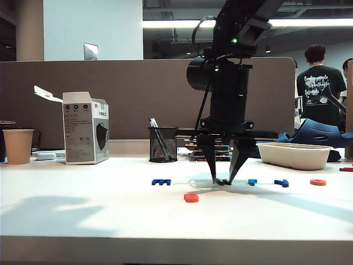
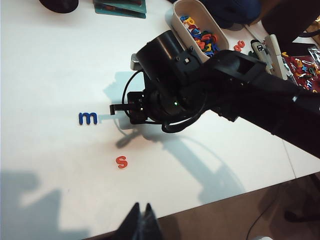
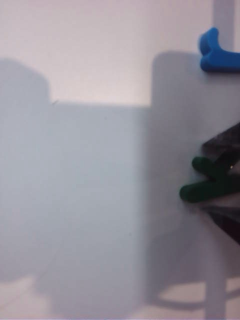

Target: Select the appropriate letters from the row of letter magnets placed on the table to arrange into the word "sky".

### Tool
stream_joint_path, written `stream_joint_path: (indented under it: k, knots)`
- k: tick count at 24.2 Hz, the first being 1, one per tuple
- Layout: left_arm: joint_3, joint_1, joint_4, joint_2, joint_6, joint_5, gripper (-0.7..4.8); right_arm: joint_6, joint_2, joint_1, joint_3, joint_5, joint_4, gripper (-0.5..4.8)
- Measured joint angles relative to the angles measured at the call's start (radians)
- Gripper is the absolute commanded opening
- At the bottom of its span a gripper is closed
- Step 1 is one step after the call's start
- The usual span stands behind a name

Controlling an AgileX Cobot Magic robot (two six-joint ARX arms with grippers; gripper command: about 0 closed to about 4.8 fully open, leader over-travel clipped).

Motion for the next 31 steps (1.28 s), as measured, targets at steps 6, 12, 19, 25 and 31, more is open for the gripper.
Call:
stream_joint_path:
  k: [6, 12, 19, 25, 31]
  knots:
    - [0.0, 0.0, 0.0, 0.0, 0.0, 0.0, -0.05, -0.002, 0.0, 0.0, 0.0, 0.003, -0.007, 0.9]
    - [0.0, 0.0, 0.0, 0.0, 0.0, 0.0, -0.05, -0.002, 0.0, 0.0, 0.0, 0.005, -0.009, 0.89]
    - [0.0, 0.0, 0.0, 0.0, 0.0, 0.0, -0.05, -0.002, 0.0, 0.008, 0.004, 0.005, -0.027, 0.89]
    - [0.0, 0.0, 0.0, 0.0, 0.0, 0.0, -0.05, -0.006, -0.002, 0.04, 0.005, 0.004, -0.07, 0.89]
    - [0.0, 0.0, 0.0, 0.0, 0.0, 0.0, -0.05, -0.024, -0.003, 0.084, 0.007, 0.005, -0.115, 0.89]
